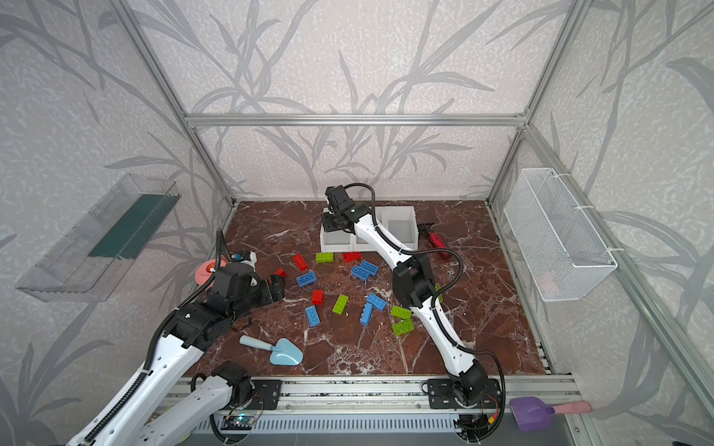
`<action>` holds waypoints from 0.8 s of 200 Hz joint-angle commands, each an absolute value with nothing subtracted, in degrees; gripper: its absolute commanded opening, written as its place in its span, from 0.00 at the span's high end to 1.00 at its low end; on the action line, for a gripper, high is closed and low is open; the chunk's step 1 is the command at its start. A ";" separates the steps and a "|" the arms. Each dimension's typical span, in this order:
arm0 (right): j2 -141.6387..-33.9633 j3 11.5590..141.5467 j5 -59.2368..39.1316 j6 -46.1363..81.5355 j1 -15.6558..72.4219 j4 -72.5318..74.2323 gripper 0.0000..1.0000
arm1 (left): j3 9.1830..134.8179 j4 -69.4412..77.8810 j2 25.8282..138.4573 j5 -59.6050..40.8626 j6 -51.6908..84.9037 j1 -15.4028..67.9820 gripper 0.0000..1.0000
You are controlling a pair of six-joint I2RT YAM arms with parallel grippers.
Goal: Sort the legos into containers by color
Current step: 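Open the right gripper to drop the red brick into the nearest compartment, then grasp a red brick with the left gripper while the right gripper withdraws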
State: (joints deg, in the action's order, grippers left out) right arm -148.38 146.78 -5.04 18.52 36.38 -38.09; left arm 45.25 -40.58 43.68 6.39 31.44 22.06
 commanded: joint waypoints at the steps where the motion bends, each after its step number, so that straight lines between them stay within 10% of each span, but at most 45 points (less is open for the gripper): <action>1: -149.50 149.05 -5.78 19.22 35.30 -39.26 0.71 | 46.14 -41.49 44.39 5.22 30.34 21.74 0.10; 65: -147.20 148.23 -6.59 19.57 33.99 -38.42 0.30 | 46.83 -41.83 48.08 1.82 28.27 21.74 0.04; 117: -133.94 135.57 -8.40 17.26 34.00 -38.08 0.26 | 48.36 -42.22 54.00 -2.34 26.34 23.48 0.03; 160: -108.87 98.13 -7.44 18.50 33.88 -19.67 0.23 | 51.56 -44.85 61.70 -2.37 26.88 27.73 0.12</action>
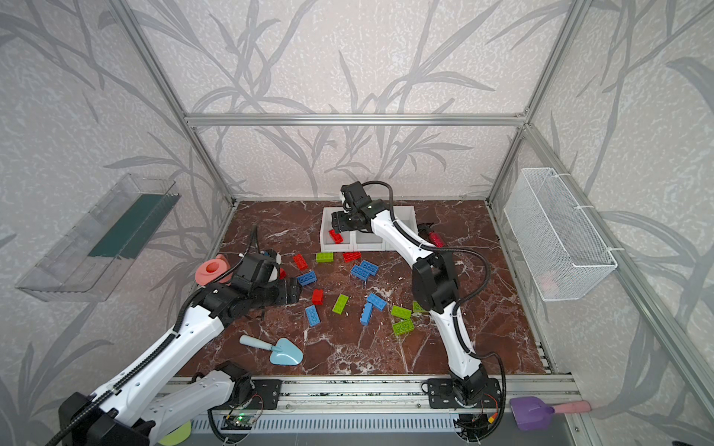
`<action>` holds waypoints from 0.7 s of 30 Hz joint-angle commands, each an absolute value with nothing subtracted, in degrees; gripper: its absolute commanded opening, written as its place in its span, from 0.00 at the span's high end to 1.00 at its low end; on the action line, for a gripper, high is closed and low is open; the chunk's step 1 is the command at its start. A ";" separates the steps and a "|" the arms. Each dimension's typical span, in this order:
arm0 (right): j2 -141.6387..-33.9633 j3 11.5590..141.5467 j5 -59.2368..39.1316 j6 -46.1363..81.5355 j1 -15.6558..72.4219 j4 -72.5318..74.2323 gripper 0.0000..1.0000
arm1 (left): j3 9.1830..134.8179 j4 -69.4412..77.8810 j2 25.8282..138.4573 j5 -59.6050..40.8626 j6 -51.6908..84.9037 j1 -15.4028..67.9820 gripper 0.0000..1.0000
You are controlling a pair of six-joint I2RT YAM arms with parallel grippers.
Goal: Sort the legos into containers by color
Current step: 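Grasp a red brick with the left gripper while the right gripper withdraws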
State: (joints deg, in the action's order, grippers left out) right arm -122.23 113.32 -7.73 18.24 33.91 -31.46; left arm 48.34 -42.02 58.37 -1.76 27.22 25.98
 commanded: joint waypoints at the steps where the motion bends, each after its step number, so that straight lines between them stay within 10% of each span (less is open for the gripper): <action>1: -108.58 97.32 -7.37 18.57 33.82 -19.24 0.23 | 51.66 -44.92 61.87 -2.29 26.93 27.79 0.12; 21: -68.55 32.53 -5.30 30.00 34.19 5.92 0.09 | 59.24 -39.27 88.36 0.81 31.49 34.51 0.21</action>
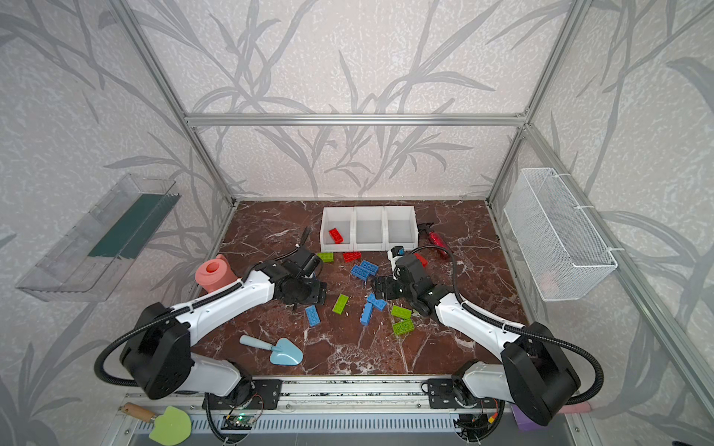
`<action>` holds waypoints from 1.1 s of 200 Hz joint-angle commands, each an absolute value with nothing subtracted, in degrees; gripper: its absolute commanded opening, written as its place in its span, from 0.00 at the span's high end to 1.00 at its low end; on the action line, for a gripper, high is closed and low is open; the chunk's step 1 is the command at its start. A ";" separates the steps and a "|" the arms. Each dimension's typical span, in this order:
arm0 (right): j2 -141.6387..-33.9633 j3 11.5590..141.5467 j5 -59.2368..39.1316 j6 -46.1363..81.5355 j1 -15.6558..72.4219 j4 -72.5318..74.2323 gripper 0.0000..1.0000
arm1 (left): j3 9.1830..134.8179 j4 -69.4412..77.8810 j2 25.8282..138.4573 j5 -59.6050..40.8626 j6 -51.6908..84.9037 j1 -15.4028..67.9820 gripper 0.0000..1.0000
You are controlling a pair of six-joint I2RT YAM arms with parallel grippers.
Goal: Sort the legos into containers by color
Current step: 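Grasp a red brick with the left gripper while the right gripper withdraws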
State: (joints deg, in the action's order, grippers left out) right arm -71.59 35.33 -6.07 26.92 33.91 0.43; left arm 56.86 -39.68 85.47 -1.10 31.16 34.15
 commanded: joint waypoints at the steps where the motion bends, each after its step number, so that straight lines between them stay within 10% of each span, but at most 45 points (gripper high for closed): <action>1: -67.54 31.04 -4.65 30.34 34.16 6.42 0.09 | 59.60 -39.18 89.44 1.27 31.57 34.46 0.22; 82: -61.57 26.24 -0.97 30.67 34.11 9.48 0.09 | 63.43 -38.77 99.97 3.37 31.67 34.41 0.30; 165: -62.11 26.02 -1.49 31.07 34.19 10.10 0.09 | 65.95 -39.50 102.74 3.51 32.22 34.25 0.68; 220: -63.51 25.69 -2.17 31.29 34.19 11.38 0.09 | 74.25 -46.32 100.86 8.03 30.83 34.09 0.70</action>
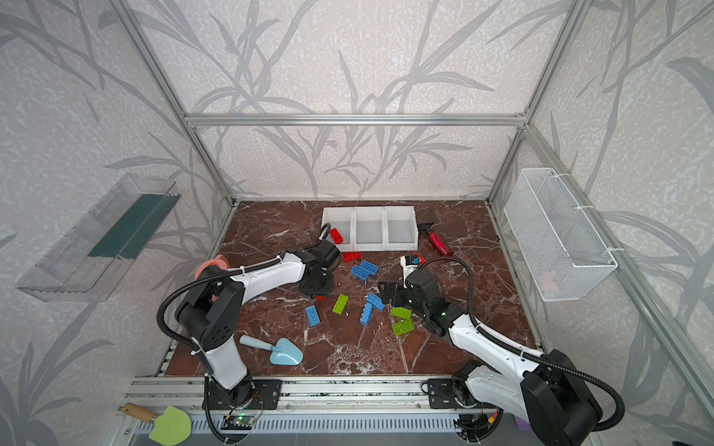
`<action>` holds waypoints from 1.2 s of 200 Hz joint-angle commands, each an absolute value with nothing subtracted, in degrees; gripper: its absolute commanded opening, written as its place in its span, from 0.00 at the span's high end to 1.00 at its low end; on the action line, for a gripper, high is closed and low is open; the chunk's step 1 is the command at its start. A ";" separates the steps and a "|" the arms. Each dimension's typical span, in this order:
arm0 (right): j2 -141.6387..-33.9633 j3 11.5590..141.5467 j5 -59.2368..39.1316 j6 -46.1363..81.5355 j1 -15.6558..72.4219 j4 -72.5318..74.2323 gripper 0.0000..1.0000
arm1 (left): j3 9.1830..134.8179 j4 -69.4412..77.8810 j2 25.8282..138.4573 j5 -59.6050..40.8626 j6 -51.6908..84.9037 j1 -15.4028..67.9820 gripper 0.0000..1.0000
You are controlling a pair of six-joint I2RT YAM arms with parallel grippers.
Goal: Sort the legos into containers by color
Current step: 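Grasp a red brick with the left gripper while the right gripper withdraws, then carry the red brick with the left gripper and drop it into the bin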
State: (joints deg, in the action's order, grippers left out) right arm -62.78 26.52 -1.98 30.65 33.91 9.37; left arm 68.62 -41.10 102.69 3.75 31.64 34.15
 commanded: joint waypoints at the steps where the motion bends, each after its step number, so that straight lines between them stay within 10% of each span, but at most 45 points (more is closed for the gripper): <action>1: -63.49 25.72 -2.18 31.29 34.19 11.36 0.09 | 74.57 -46.50 100.88 8.10 30.75 34.05 0.70; 176: -64.51 25.49 -1.50 30.59 34.15 11.91 0.09 | 139.12 -65.43 137.58 1.49 21.36 23.22 0.68; 240: -65.56 25.93 -1.43 29.19 34.14 11.45 0.01 | 140.88 -63.55 138.73 -2.60 20.13 22.54 0.44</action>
